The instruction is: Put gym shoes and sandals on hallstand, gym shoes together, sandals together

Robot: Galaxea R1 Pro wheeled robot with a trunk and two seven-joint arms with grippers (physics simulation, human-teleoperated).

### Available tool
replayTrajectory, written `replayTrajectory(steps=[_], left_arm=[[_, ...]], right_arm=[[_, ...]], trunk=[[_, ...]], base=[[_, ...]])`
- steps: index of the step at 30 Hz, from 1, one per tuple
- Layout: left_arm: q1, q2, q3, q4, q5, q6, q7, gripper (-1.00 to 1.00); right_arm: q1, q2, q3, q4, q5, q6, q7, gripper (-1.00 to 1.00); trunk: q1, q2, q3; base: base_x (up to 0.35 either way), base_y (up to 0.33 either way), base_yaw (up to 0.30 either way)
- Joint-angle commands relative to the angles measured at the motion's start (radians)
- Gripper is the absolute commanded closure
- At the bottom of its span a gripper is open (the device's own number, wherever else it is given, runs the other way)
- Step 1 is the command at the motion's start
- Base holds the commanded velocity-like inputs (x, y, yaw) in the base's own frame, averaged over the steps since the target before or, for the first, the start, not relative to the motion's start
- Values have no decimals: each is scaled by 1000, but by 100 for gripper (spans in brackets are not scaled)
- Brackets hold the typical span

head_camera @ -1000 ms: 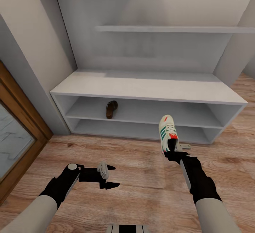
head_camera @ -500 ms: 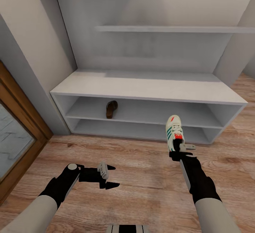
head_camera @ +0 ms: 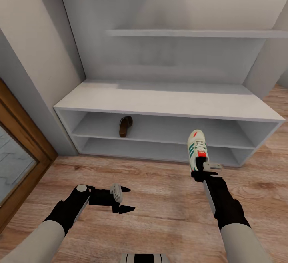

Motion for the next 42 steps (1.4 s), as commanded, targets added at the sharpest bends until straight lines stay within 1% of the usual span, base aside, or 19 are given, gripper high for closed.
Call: replayTrajectory(steps=[1, 12, 24, 35, 42], left_arm=[[0, 1, -2, -1, -2, 1, -2, -100], [0, 1, -2, -1, -2, 1, -2, -100], [0, 0, -2, -1, -2, 1, -2, -100], [0, 0, -2, -1, -2, 1, -2, -100], [0, 0, -2, -1, -2, 1, -2, -100]], right_arm=[[-1, 1, -2, -2, 10, 6, 3, 100], [-1, 2, -1, -6, 10, 6, 3, 100], [-1, 2, -1, -3, 10, 6, 3, 100], [0, 2, -1, -1, 10, 6, 3, 100], [-1, 2, -1, -1, 10, 6, 3, 100]], trunk=[[0, 0, -1], [0, 0, -1], [0, 0, -1], [0, 0, -1], [0, 0, -1]], base=[[73, 0, 0], [51, 0, 0], [285, 0, 0], [63, -5, 0], [214, -62, 0]])
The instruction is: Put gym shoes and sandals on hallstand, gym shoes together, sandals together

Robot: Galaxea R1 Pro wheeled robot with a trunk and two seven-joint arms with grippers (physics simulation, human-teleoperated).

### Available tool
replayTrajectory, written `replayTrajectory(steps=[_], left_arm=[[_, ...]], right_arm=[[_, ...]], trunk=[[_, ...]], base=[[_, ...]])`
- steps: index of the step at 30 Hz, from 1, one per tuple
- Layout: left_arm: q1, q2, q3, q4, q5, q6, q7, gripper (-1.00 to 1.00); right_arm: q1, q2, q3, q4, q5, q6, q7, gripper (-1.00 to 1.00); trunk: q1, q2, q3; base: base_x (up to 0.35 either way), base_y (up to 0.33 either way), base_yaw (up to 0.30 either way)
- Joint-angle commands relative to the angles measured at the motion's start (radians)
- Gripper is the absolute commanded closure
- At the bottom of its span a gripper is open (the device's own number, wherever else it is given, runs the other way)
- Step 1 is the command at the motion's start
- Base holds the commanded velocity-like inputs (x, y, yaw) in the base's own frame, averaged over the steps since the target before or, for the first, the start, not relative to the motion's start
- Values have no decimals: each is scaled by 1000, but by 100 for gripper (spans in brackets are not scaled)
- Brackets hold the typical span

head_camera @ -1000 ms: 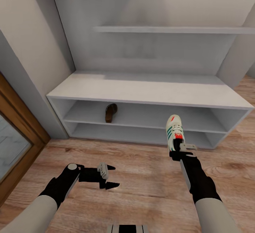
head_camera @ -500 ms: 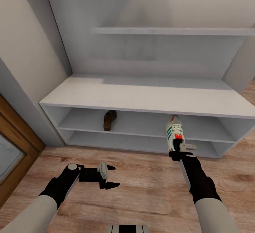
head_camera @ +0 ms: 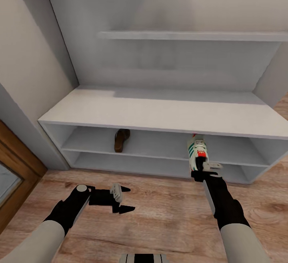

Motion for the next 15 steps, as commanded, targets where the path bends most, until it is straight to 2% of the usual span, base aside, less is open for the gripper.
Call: replayTrajectory(steps=[1, 6, 12, 15], left_arm=[[0, 1, -2, -1, -2, 1, -2, -100], [0, 1, -2, -1, -2, 1, -2, -100], [0, 1, -2, -1, -2, 1, -2, -100], [0, 0, -2, -1, -2, 1, -2, -100]], right_arm=[[0, 1, -2, -1, 10, 6, 3, 100], [0, 1, -2, -1, 10, 6, 3, 100], [0, 1, -1, 0, 10, 6, 3, 100], [0, 1, 0, -1, 10, 6, 3, 100]], trunk=[[0, 0, -1], [0, 0, -1], [0, 0, -1], [0, 0, -1]], base=[[96, -10, 0], [47, -4, 0], [205, 74, 0], [94, 25, 0]])
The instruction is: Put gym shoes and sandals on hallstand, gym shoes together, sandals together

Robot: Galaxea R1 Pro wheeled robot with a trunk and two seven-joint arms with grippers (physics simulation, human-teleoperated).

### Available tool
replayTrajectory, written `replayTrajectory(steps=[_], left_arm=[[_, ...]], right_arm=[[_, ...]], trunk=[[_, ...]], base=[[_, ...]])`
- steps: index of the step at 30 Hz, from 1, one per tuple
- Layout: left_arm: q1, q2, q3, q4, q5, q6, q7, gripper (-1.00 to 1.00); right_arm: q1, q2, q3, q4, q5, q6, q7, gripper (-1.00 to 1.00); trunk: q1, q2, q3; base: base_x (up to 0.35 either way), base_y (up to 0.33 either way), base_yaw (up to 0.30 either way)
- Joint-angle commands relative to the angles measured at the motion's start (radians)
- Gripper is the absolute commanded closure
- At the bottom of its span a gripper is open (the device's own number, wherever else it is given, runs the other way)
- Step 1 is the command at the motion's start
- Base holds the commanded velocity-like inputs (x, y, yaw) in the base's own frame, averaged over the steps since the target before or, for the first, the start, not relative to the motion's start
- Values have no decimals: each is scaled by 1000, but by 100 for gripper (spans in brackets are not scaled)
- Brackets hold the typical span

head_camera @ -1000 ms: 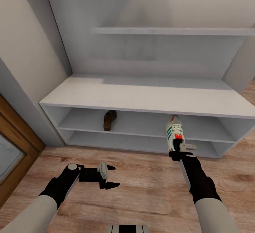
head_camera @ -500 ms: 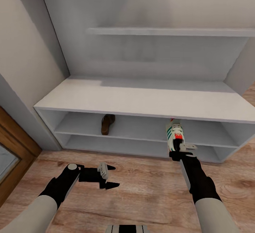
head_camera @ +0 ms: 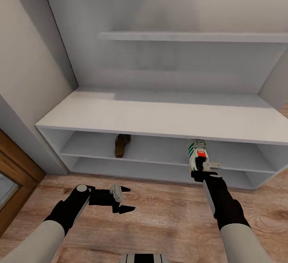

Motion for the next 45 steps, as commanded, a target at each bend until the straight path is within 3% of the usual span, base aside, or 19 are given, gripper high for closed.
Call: replayTrajectory(steps=[1, 45], left_arm=[[0, 1, -2, -1, -2, 1, -2, -100], [0, 1, -2, -1, -2, 2, -2, -100]], right_arm=[[-1, 1, -2, -1, 10, 6, 3, 100], [-1, 1, 1, -2, 10, 6, 3, 100]], trunk=[[0, 0, -1], [0, 0, -1]], base=[[42, 11, 0], [85, -29, 0]])
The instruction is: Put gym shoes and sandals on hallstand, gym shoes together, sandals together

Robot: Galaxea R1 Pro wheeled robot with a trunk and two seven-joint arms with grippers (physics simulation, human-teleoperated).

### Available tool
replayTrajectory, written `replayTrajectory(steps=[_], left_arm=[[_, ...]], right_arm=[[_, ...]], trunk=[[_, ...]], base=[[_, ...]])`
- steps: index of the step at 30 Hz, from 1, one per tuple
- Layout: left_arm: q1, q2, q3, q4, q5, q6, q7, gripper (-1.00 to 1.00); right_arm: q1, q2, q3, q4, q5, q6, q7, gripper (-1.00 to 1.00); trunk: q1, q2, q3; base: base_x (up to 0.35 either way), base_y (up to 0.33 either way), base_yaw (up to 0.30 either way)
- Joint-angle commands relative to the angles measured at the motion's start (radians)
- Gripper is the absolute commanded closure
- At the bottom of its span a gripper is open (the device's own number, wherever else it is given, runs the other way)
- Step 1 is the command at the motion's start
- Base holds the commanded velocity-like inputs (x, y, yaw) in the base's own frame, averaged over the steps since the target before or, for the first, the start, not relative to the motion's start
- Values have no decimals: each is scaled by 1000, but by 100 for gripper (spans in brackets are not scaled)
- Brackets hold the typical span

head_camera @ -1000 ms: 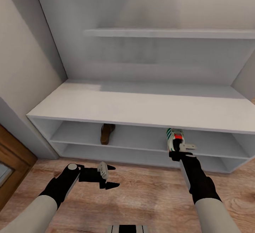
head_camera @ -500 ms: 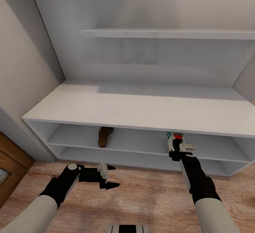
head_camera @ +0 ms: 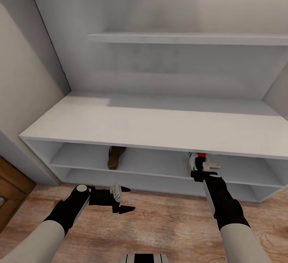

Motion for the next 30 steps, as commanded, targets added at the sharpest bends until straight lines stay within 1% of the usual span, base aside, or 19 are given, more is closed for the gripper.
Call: replayTrajectory(steps=[1, 7, 20, 26, 30], left_arm=[[0, 1, -2, -1, -2, 1, -2, -100], [0, 1, -2, -1, -2, 1, -1, -100], [0, 1, -2, -1, -2, 1, -1, -100], [0, 1, -2, -1, -2, 1, -1, -100], [0, 1, -2, -1, -2, 1, -2, -100]], right_arm=[[0, 1, -2, -1, 10, 6, 3, 100], [0, 1, -2, -1, 10, 6, 3, 100], [0, 1, -2, -1, 10, 6, 3, 100], [-1, 1, -2, -1, 10, 6, 3, 100], [-1, 1, -2, -1, 10, 6, 3, 100]], trunk=[[0, 0, -1], [0, 0, -1], [0, 0, -1], [0, 0, -1], [0, 0, -1]], base=[[95, 55, 0], [132, 79, 0], [13, 6, 0], [132, 0, 0], [38, 0, 0]])
